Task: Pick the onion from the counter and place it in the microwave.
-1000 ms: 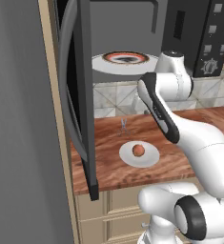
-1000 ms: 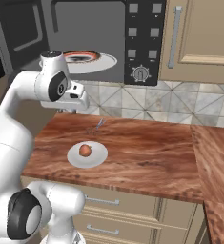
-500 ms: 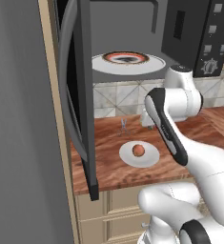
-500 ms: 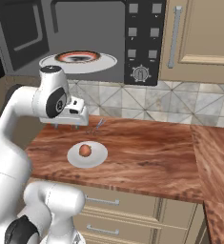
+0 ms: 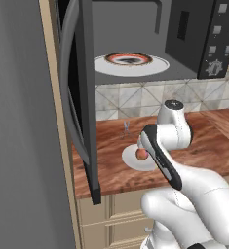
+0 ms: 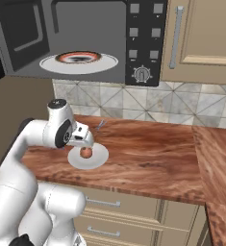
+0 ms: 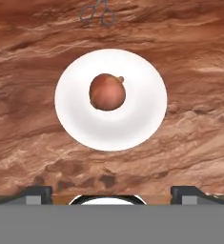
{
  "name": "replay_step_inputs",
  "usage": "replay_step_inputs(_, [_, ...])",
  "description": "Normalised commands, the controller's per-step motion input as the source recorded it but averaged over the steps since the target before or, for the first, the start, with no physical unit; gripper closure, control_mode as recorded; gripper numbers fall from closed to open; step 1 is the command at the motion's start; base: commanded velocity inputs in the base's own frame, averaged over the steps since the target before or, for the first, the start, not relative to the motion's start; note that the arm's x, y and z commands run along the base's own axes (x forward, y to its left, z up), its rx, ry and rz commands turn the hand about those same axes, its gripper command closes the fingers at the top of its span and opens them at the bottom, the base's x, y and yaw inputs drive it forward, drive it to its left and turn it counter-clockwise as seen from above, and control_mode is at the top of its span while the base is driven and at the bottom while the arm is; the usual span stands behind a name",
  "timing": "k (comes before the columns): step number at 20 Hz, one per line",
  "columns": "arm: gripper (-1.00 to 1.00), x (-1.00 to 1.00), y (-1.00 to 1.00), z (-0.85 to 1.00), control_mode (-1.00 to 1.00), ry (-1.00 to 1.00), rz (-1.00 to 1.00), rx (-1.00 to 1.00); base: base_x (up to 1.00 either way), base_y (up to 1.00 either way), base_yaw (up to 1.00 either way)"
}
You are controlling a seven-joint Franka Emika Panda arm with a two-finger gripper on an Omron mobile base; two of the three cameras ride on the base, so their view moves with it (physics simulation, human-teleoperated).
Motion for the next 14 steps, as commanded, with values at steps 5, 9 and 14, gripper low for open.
replay_step_inputs(5, [-1.0, 0.77, 0.0, -0.25, -1.0, 0.05, -0.03, 0.0, 0.0, 0.0, 0.0])
replay_step_inputs(9, [-1.0, 0.8, 0.0, -0.11, -1.0, 0.04, -0.01, 0.0, 0.0, 0.0, 0.0])
replay_step_inputs(14, [-1.0, 0.59, 0.0, -0.22, -1.0, 0.03, 0.0, 0.0, 0.0, 0.0, 0.0])
